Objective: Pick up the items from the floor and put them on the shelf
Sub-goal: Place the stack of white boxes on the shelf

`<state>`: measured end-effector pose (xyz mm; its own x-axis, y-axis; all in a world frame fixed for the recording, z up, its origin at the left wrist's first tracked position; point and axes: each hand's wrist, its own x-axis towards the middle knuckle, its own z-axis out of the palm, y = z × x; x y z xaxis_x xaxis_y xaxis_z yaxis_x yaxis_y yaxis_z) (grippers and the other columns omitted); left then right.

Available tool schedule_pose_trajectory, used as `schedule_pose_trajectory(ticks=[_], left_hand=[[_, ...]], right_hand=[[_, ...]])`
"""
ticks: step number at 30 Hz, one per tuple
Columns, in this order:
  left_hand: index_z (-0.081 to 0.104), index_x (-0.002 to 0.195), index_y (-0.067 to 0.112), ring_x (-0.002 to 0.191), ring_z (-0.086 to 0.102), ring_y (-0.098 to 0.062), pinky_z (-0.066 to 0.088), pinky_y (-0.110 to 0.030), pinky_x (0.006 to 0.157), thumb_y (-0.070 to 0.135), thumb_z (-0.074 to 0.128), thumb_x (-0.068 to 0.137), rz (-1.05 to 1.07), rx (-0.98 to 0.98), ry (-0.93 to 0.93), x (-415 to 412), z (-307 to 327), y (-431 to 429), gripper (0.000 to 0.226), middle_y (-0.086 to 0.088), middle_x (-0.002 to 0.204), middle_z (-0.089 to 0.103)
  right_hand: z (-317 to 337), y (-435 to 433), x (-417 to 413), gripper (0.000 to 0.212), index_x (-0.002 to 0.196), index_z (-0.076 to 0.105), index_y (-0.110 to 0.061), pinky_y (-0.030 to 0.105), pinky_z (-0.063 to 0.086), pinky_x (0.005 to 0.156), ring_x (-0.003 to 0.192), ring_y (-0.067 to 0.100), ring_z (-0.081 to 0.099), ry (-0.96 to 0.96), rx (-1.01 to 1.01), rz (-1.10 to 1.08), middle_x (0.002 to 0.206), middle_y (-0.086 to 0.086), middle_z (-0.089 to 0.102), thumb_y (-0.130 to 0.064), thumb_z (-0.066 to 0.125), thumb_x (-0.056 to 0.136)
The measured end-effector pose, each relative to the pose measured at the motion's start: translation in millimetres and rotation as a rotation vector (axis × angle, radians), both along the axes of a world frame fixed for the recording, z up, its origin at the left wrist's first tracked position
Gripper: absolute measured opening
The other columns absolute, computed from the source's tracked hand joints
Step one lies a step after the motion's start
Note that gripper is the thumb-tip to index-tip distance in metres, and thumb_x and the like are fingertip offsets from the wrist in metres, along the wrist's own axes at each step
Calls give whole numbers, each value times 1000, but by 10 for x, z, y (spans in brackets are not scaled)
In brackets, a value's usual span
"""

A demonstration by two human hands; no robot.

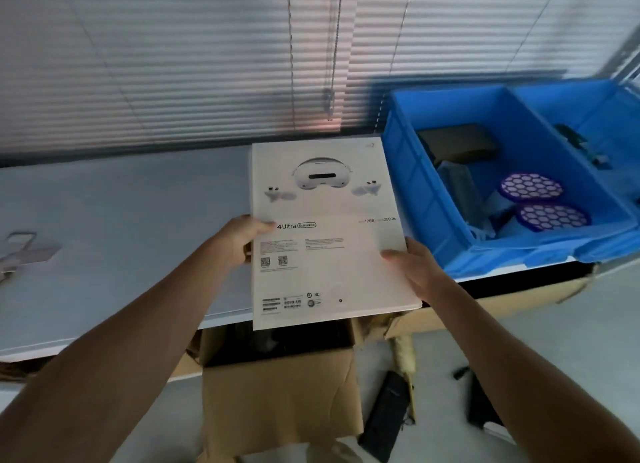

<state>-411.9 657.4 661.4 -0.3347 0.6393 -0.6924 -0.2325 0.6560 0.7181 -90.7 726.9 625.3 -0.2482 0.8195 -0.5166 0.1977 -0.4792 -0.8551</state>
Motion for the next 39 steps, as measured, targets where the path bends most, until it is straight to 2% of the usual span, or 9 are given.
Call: schedule_pose_trajectory(ticks=[4, 7, 12, 20, 25, 30, 35, 37, 39], left_hand=[[63, 115, 2, 91, 71, -33, 60, -44, 68, 3, 64, 90, -53, -109, -39, 368, -324, 22, 24, -17, 106, 72], [63, 105, 1, 100, 68, -36, 55, -49, 81, -6, 63, 90, 26, -75, 43, 512, -484, 235, 17, -20, 114, 69], [63, 100, 6, 102, 65, -32, 53, -48, 93, -8, 64, 87, 68, -20, 153, 410, -628, 656, 20, -17, 113, 67], [66, 106, 9, 102, 67, -32, 54, -50, 94, -4, 67, 83, 39, 51, 299, 235, -984, 1360, 26, -13, 112, 70], [72, 98, 22, 93, 69, -31, 60, -49, 80, 20, 77, 53, 109, -94, 407, 113, -1319, 1259, 45, -10, 114, 68], [58, 128, 16, 115, 59, -35, 52, -43, 99, 28, 73, 75, 84, -121, 508, 508, -1064, 961, 56, -15, 133, 53], [58, 124, 20, 109, 63, -33, 57, -44, 91, 18, 71, 73, 117, -79, 477, 540, -1048, 928, 53, -12, 128, 57], [58, 126, 17, 111, 63, -33, 56, -43, 93, 14, 68, 77, 109, -72, 519, 578, -1036, 936, 50, -13, 129, 56], [57, 128, 16, 112, 62, -33, 55, -42, 95, 14, 67, 80, 102, -68, 565, 617, -1017, 976, 49, -13, 130, 54]], right_hand=[[-122, 299, 92, 42, 126, 57, -12, 52, 54, 92, 104, 35, 66, -147, -53, 41, 114, 12, 68, -14, 69, 86], [-216, 474, 71, 41, 128, 54, -11, 42, 56, 76, 104, 35, 65, -199, -100, 59, 118, 15, 66, -10, 67, 89], [-252, 923, -133, 63, 140, 47, -17, 53, 50, 100, 112, 33, 61, -237, -15, 140, 130, 11, 62, -7, 69, 81], [-177, 1576, -465, 16, 113, 51, -9, 37, 47, 88, 110, 31, 59, -679, 143, 269, 122, 17, 59, -10, 54, 98], [-249, 1566, -517, 24, 116, 56, -6, 30, 48, 69, 85, 23, 60, -958, 353, 333, 102, 9, 59, -21, 58, 98], [-281, 1230, -466, 52, 137, 43, -17, 45, 53, 95, 125, 33, 51, -1076, 587, 285, 137, 13, 47, -34, 64, 92], [-393, 574, -73, 89, 156, 8, -34, 57, 23, 117, 151, 40, 3, -1082, 590, 563, 164, 10, 0, -68, 52, 87], [-543, 452, 31, 90, 156, 0, -36, 55, 16, 120, 153, 38, -4, -1144, 649, 646, 165, 12, -11, -64, 54, 89], [-662, 473, 23, 77, 154, 9, -34, 55, 18, 120, 152, 38, 8, -1149, 729, 578, 165, 15, 1, -55, 53, 94]])
